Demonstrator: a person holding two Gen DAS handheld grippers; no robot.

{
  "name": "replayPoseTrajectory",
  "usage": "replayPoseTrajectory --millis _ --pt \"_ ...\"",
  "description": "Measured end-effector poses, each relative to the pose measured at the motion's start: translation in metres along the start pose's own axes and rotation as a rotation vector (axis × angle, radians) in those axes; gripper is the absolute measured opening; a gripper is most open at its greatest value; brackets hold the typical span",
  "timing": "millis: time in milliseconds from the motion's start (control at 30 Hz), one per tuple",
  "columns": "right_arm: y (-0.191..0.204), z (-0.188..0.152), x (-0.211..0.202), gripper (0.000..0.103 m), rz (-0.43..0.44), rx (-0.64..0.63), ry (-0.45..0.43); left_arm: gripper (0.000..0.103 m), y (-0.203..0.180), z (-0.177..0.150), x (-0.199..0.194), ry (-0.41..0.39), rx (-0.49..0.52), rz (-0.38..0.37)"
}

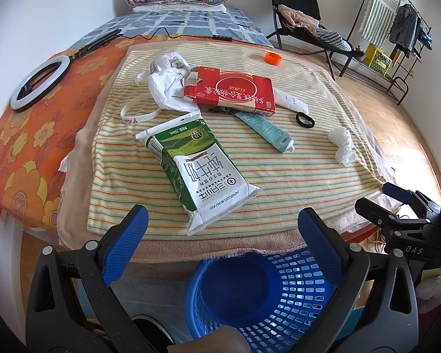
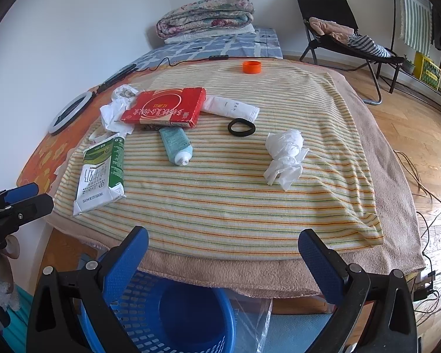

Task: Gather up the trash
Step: 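Reach both tools toward the milk carton and the white tissue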

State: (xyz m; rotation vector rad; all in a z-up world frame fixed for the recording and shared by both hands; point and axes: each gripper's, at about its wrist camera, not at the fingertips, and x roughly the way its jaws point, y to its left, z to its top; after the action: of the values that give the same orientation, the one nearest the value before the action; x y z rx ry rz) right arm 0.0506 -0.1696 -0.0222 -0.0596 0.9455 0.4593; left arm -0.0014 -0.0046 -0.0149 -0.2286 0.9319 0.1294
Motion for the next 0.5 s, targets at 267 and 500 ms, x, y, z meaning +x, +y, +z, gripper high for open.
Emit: replayPoseTrajectory --millis 267,500 --pt "-0.0032 -0.0015 0.0029 0.103 0.021 0.018 0.017 0.103 0.0004 0.0009 -0.0007 0.002 -0.001 -0.001" --pt "-0.0054 -0.0022 0.0048 0.103 0.033 0.034 0.025 0.103 0.0002 -0.0001 0.0003 0.004 -0.003 -0.002"
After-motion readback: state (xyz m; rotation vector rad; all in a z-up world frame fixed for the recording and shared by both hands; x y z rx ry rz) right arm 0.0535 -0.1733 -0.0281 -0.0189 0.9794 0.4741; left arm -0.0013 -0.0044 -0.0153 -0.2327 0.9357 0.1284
